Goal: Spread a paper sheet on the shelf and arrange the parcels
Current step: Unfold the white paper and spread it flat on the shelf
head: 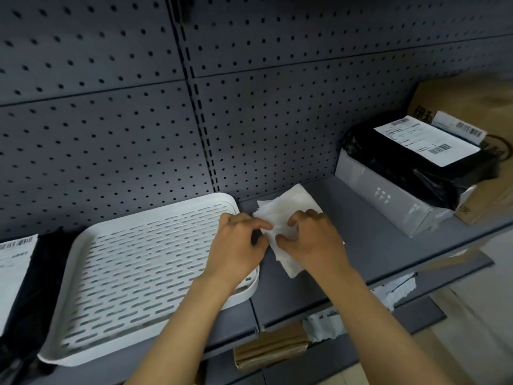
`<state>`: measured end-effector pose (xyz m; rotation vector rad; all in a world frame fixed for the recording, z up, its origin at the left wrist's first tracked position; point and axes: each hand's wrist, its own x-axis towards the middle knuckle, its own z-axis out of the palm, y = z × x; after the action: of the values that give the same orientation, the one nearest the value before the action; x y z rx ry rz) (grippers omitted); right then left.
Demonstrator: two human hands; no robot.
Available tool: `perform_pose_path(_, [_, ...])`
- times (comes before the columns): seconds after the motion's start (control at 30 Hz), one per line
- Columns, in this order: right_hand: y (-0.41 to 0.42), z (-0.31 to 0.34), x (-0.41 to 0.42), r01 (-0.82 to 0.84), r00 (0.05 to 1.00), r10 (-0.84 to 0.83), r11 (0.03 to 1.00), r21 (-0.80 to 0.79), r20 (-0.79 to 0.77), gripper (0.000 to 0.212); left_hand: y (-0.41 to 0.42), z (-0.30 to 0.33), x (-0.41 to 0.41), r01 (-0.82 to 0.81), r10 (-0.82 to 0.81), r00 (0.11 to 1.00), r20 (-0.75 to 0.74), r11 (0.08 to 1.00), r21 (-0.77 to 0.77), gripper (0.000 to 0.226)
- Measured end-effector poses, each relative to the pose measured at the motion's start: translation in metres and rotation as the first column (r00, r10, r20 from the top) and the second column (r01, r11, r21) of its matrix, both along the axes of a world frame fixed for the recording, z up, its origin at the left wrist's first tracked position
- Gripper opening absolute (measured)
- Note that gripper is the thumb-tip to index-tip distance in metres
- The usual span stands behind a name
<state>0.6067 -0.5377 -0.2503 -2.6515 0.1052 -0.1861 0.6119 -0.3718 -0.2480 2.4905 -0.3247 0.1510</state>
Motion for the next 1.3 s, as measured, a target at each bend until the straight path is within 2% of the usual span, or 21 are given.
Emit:
perform_pose_path(0.1, [0.000,-0.001,-0.001,0.017,1.000,-0.017,0.999,-0.042,0.002,0.027,-0.001,-0.002,-0.001,0.032,-0.032,0.999,0.033,0.999,0.001,0.029])
perform_pose_path(0.23, [-0.004,0.001,-0.003,0.014,1.000,-0.011,0.993,-0.114,0.025,0.026,-0.005,-0.006,0.003,0.005,-0.010,0.995,0.101,0.999,0.047,0.032])
perform_pose_path(0.3, [-0.007,0.008,-0.005,-0.006,0.999,0.011,0.994,-0.105,0.040,0.024,-0.007,-0.003,0.008,0.022,-0.030,0.993,0.116,0.997,0.067,0.040])
perform_pose_path(0.4, [-0.013,0.027,-0.013,-0.068,0.993,0.077,0.993,-0.100,0.091,0.021,-0.009,0.009,0.014,0.130,-0.148,0.979,0.142,0.983,0.128,0.055])
perform_pose_path(0.47, [-0.018,0.046,-0.021,-0.081,0.983,0.098,0.990,-0.115,0.155,0.017,-0.009,0.019,0.021,0.184,-0.205,0.961,0.187,0.975,0.120,0.043])
perform_pose_path(0.53, [-0.023,0.067,-0.028,-0.054,0.959,0.085,0.991,-0.122,0.269,0.018,-0.007,0.031,0.027,0.201,-0.204,0.943,0.263,0.979,0.037,0.024])
perform_pose_path(0.67, [-0.025,0.105,-0.038,-0.006,0.913,-0.004,1.000,0.025,0.409,0.030,-0.004,0.068,0.026,0.208,-0.163,0.927,0.337,0.973,-0.100,0.029])
perform_pose_path(0.8, [-0.012,0.127,-0.047,-0.074,0.963,0.023,0.981,0.181,0.269,0.075,0.000,0.111,0.018,0.164,-0.067,0.909,0.411,0.965,-0.205,0.024])
perform_pose_path(0.9, [-0.006,0.121,-0.039,-0.078,0.967,0.015,0.967,0.243,0.253,0.065,0.013,0.136,0.013,0.103,0.022,0.895,0.445,0.961,-0.255,0.024])
perform_pose_path(0.97, [0.001,0.119,-0.034,-0.101,0.978,0.023,0.922,0.375,0.207,0.061,0.024,0.147,0.008,0.036,0.102,0.896,0.432,0.953,-0.301,0.023])
perform_pose_path(1.07, [0.025,0.124,-0.033,-0.184,0.980,0.105,0.801,0.569,0.169,0.088,0.041,0.156,0.002,-0.070,0.184,0.875,0.448,0.963,-0.259,0.025])
perform_pose_path(1.17, [0.060,0.130,-0.033,-0.260,0.961,0.154,0.787,0.559,0.230,0.108,0.051,0.161,-0.001,-0.096,0.170,0.863,0.475,0.980,-0.176,0.030])
perform_pose_path(1.3, [0.094,0.135,-0.031,-0.277,0.931,0.106,0.829,0.486,0.351,0.112,0.065,0.164,-0.007,-0.142,0.183,0.837,0.515,0.983,-0.119,0.028])
